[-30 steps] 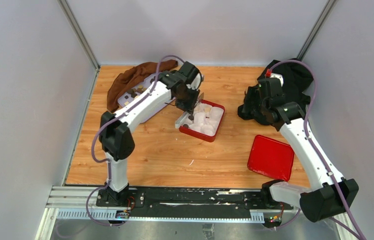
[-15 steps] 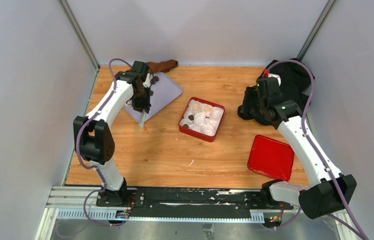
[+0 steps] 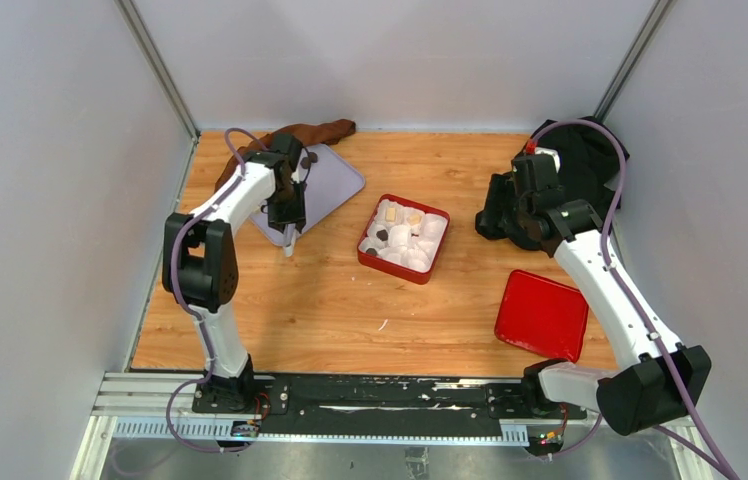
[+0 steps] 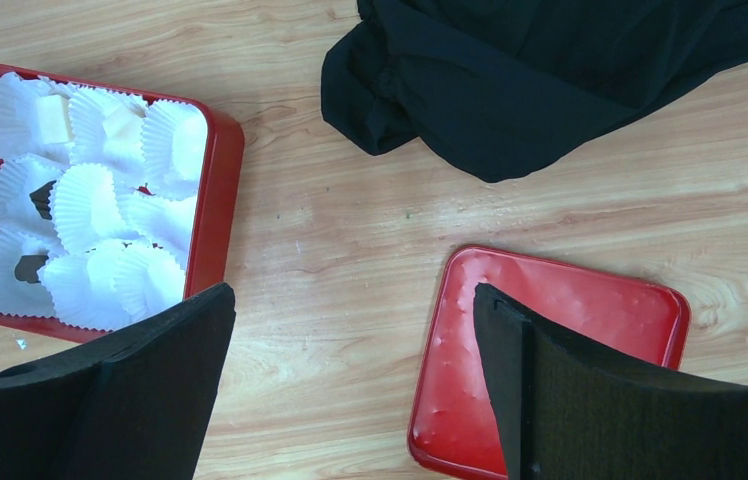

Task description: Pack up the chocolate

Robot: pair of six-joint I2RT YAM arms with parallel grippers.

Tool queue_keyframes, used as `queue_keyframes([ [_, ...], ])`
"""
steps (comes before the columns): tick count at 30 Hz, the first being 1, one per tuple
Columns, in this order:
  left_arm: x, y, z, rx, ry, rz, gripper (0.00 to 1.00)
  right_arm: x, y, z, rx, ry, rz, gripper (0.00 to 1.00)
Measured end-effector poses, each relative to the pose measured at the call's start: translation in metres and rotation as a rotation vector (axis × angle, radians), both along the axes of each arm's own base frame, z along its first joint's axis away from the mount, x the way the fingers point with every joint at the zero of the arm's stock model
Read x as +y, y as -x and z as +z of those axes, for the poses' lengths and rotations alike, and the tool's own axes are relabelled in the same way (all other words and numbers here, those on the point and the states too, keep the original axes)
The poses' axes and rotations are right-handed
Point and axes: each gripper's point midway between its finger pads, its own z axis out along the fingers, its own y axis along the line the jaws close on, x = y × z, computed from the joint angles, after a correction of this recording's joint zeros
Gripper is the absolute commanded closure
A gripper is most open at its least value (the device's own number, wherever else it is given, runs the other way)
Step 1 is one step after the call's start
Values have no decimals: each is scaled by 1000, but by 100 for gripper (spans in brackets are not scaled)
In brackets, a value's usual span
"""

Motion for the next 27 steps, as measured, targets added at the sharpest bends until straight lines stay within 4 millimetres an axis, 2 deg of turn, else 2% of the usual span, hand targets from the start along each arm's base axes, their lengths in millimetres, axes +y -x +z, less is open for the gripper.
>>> queue_keyframes([
  [3, 2, -4, -7, 1, -13, 26, 52, 0, 0, 0, 0, 1, 0, 7],
  [7, 3, -10, -9, -14, -22, 53, 52, 0, 0, 0, 0, 4, 2, 7],
  [16, 5, -37, -16, -39, -25, 77, 53, 0, -1, -1, 4, 7, 3, 7],
  [21, 8, -44, -22, -32, -27, 86, 54, -1, -1, -1, 4, 9, 2, 7],
  [24, 10, -49, -22, -37, -26, 93, 58, -1, -1, -1, 5, 9, 1, 7],
  [27, 11, -54, -20, -47, -24, 100, 69, -1, -1, -1, 5, 9, 1, 7],
])
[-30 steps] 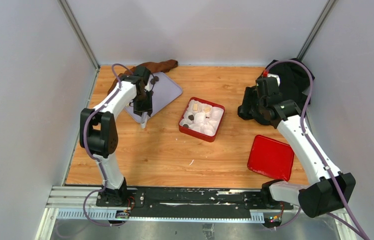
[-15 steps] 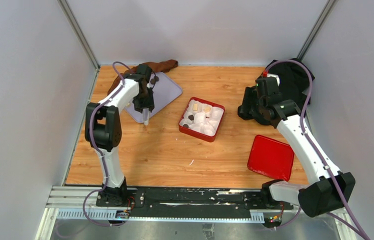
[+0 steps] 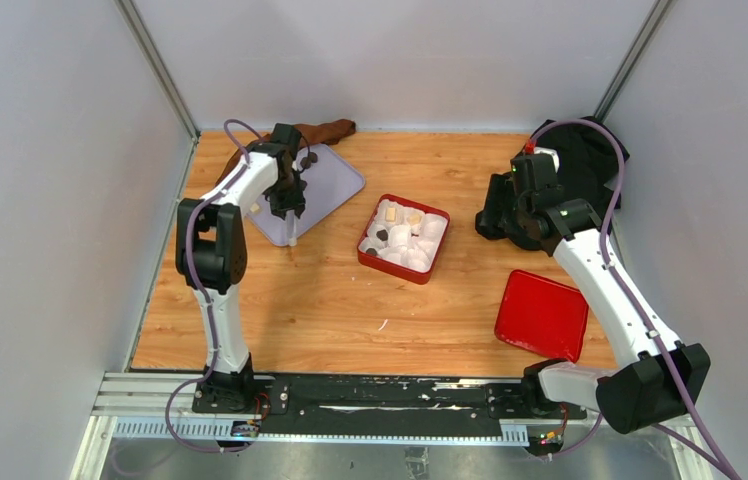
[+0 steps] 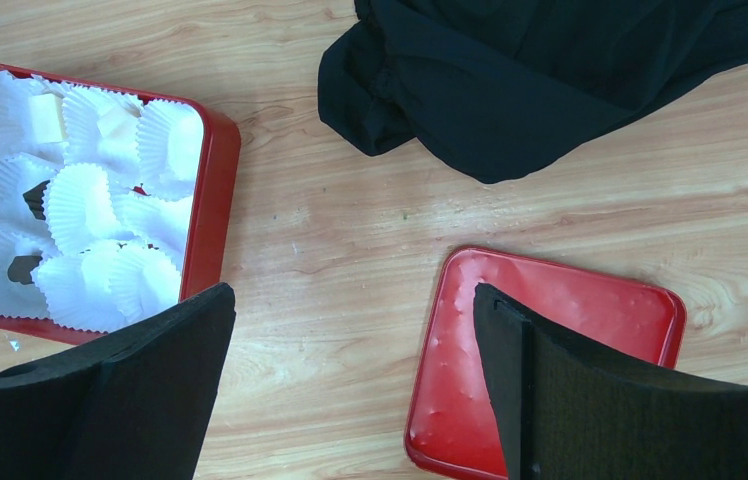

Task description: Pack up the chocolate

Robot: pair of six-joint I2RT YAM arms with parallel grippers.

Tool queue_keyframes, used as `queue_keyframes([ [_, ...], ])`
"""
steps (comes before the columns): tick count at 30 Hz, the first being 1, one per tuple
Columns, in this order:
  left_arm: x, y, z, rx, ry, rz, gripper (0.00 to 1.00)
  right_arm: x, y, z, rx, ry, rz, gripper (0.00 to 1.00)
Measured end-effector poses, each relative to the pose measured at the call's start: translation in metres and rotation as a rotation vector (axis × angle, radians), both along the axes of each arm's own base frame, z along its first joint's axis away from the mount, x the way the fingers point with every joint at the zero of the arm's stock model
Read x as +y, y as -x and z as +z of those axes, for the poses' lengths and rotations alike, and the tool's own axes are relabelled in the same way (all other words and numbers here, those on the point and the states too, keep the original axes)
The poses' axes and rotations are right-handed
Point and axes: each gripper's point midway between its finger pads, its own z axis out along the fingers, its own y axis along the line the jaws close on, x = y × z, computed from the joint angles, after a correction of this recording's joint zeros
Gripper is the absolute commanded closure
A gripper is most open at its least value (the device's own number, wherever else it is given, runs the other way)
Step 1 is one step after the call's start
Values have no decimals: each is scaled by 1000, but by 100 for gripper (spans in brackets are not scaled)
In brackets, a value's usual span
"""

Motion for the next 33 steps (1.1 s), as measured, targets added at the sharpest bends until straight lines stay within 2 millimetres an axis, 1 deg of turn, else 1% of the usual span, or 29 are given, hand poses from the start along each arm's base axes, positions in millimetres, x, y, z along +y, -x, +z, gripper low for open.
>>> queue_keyframes([
  [6, 2, -2, 1, -7, 1, 4, 99, 0, 0, 0, 0, 0, 0, 7],
  [7, 2, -2, 1, -7, 0, 3, 100, 0, 0, 0, 0, 0, 0, 7],
  [11, 2, -1, 3, -10, -2, -9, 100, 0, 0, 0, 0, 0, -1, 7],
  [13, 3, 1, 7, -17, -3, -17, 100, 0, 0, 0, 0, 0, -1, 7],
  [15, 3, 6, 17, -33, -2, -33, 100, 0, 0, 0, 0, 0, -1, 7],
  [18, 0, 14, 40, -82, 0, -76, 100, 0, 0, 0, 0, -1, -1, 7],
  [20, -11, 22, 60, -127, 6, -130, 100, 0, 0, 0, 0, -2, -2, 7],
  [21, -19, 27, 72, -156, 8, -170, 100, 0, 0, 0, 1, -4, -3, 7],
  [23, -48, 42, 93, -208, 14, -285, 100, 1, -1, -2, 5, -6, -4, 8],
  [24, -62, 49, 100, -225, 20, -342, 100, 2, -1, -3, 8, -8, -3, 8],
  [25, -82, 61, 107, -244, 32, -422, 100, 2, -2, -4, 9, -10, -3, 8],
  [27, -114, 82, 112, -253, 76, -547, 100, 4, -4, -6, 15, -15, 0, 8],
  [28, -124, 92, 112, -248, 99, -591, 100, 5, -4, -6, 18, -17, 1, 8],
  [29, -137, 109, 108, -224, 143, -650, 100, 6, -5, -7, 19, -21, 2, 8],
  [33, -148, 129, 96, -168, 182, -716, 100, 9, -6, -7, 17, -40, 3, 8],
])
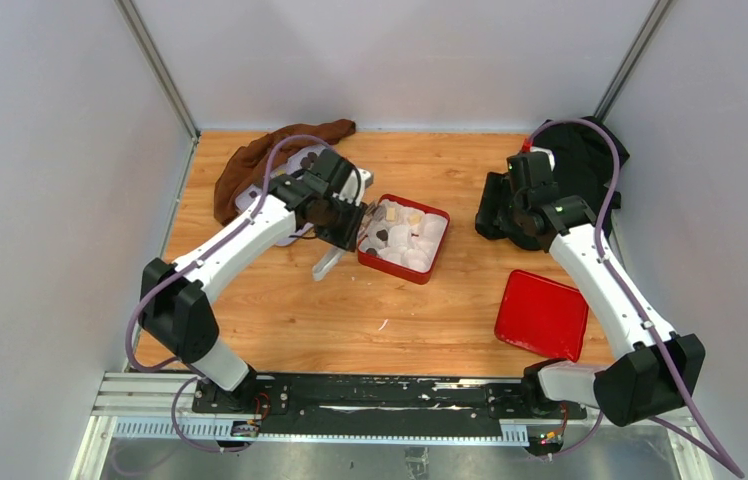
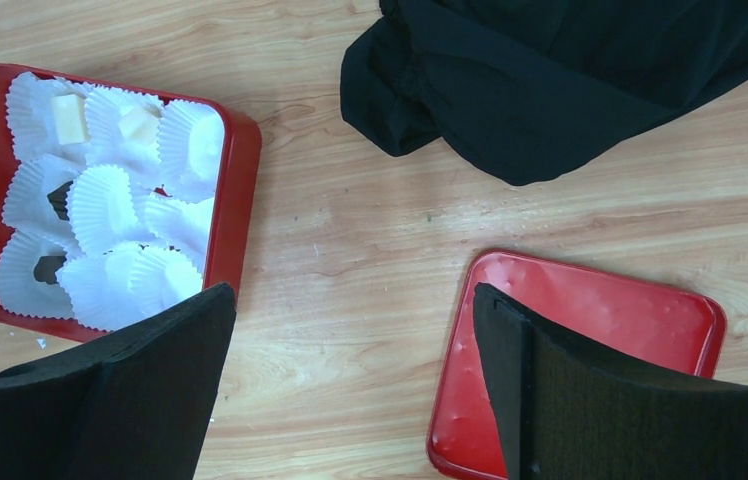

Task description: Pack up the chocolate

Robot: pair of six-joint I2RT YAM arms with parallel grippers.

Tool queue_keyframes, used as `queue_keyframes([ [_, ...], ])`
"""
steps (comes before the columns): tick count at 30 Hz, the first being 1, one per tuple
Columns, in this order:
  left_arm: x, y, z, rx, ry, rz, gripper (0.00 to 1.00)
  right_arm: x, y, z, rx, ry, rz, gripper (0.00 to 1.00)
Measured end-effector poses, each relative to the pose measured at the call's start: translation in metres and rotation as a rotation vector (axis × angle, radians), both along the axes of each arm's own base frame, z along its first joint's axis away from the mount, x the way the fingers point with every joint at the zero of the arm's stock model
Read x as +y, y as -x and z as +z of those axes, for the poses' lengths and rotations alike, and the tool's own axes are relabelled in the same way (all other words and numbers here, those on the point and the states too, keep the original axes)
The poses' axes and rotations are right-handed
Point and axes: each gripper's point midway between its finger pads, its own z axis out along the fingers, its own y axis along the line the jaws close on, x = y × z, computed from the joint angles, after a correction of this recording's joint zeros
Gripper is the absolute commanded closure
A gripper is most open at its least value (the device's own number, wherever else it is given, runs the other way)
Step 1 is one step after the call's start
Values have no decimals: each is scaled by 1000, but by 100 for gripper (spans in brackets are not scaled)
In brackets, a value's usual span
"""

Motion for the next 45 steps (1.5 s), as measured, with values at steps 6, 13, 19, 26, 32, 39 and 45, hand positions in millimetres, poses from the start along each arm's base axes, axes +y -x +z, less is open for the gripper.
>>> queue_keyframes([
  [6, -33, 28, -12, 71, 31, -133, 100, 2, -2, 1, -4, -11, 5, 8],
  [13, -55, 29, -36, 133, 3, -177, 100, 4, -3, 4, -13, -19, 8, 8],
  [19, -61, 13, -45, 131, -25, -153, 100, 3, -2, 10, -31, -22, 7, 8],
  [26, -64, 6, -51, 137, -40, -139, 95, 1, -1, 11, -37, -17, 1, 8],
  [32, -62, 4, -59, 143, -63, -127, 79, 0, -2, 11, -38, -11, -3, 8],
  [39, -60, 2, -66, 151, -82, -117, 70, 0, -2, 11, -38, -11, -3, 8],
  [45, -61, 0, -65, 143, -84, -110, 67, 0, -2, 11, -38, -11, -3, 8],
])
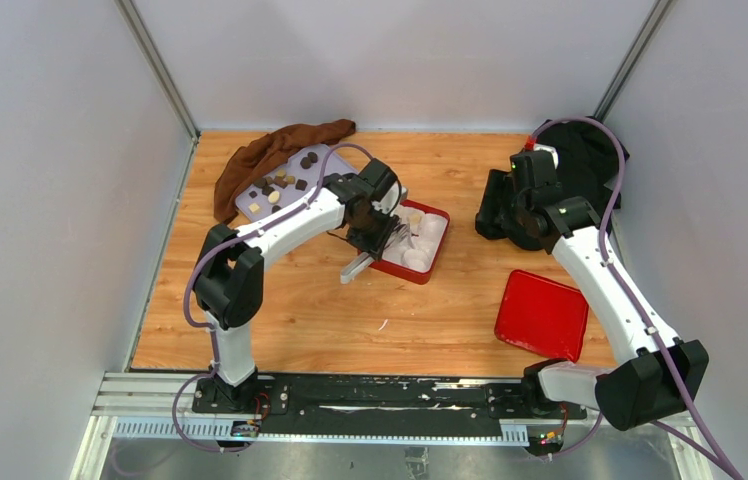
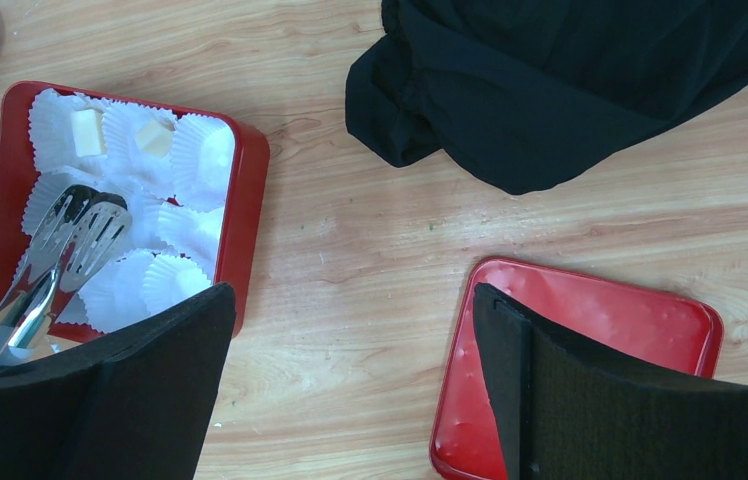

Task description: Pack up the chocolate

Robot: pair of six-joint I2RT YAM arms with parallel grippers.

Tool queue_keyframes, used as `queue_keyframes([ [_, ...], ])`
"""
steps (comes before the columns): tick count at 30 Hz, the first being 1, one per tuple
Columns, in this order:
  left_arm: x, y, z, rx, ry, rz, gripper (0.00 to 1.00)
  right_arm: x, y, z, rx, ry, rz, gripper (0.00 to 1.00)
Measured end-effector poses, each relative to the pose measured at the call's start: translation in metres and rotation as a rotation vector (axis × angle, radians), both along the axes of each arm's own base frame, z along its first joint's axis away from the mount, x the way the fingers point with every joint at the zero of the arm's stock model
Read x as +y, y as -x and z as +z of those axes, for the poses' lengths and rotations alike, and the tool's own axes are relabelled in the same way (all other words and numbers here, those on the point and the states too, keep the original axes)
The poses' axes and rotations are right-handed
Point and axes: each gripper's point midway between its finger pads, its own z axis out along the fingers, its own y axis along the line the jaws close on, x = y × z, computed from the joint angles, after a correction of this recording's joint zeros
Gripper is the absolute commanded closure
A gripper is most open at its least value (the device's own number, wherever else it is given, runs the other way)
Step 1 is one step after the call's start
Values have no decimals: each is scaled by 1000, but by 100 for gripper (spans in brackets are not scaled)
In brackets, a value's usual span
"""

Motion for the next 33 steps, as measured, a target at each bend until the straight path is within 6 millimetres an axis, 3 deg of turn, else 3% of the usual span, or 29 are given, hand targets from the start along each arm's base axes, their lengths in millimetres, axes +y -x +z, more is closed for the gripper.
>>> queue_keyframes([
  [5, 0, -1, 1, -5, 0, 2, 66, 0, 0, 0, 0, 0, 0, 8],
  [10, 0, -1, 1, -5, 0, 2, 59, 0, 0, 0, 0, 0, 0, 8],
  [23, -2, -3, 4, -9, 6, 4, 63, 0, 0, 0, 0, 0, 0, 8],
  [29, -8, -17, 35, -73, 39, 12, 65, 0, 0, 0, 0, 0, 0, 8],
  [33, 4, -27, 62, -135, 65, 52, 67, 0, 0, 0, 0, 0, 0, 8],
])
